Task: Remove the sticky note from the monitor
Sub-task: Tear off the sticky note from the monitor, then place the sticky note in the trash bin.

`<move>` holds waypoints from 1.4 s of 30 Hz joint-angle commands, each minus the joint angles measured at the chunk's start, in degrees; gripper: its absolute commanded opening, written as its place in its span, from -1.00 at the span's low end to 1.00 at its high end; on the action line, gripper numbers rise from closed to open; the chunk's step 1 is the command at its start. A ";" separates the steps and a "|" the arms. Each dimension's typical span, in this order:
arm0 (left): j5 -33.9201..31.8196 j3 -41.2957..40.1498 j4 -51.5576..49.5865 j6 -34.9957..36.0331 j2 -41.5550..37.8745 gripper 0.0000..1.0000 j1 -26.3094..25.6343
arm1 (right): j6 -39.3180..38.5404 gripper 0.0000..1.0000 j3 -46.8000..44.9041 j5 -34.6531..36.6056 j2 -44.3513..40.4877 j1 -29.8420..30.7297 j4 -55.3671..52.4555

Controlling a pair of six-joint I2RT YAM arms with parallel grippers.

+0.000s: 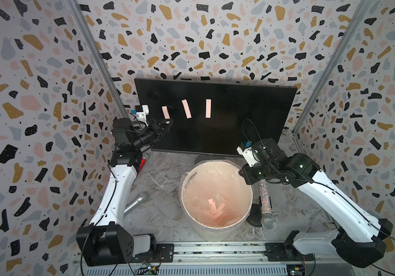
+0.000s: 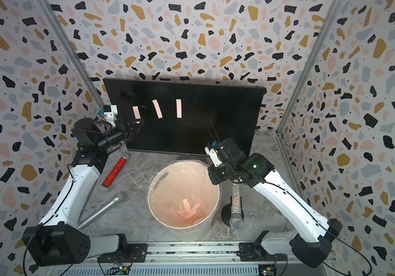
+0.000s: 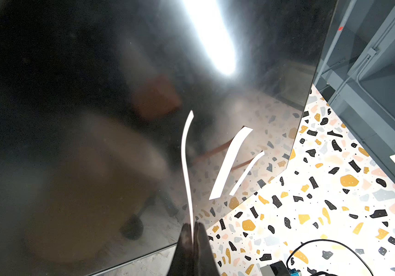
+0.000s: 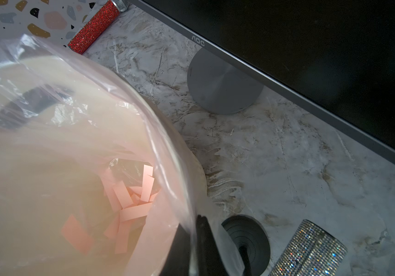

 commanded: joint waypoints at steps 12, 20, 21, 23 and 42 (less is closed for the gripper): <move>2.90 -2.24 -2.20 2.01 -5.77 -1.00 0.04 | 2.35 -0.93 0.43 -0.14 -1.03 -0.20 1.74; 4.20 -1.41 -7.96 3.67 -10.04 -1.00 -2.99 | 2.44 -0.93 0.41 0.20 -1.26 -0.19 1.83; 4.20 -1.11 -9.46 4.35 -10.60 -1.00 -3.64 | 2.44 -0.93 0.40 0.35 -1.27 -0.19 1.76; 4.07 -0.23 -12.37 5.80 -11.83 -1.00 -5.29 | 2.44 -0.93 0.22 0.52 -1.40 -0.19 1.76; 3.75 7.32 -31.44 15.84 -17.15 -1.00 -23.77 | 2.90 -0.93 -0.22 1.44 -1.77 -0.15 2.26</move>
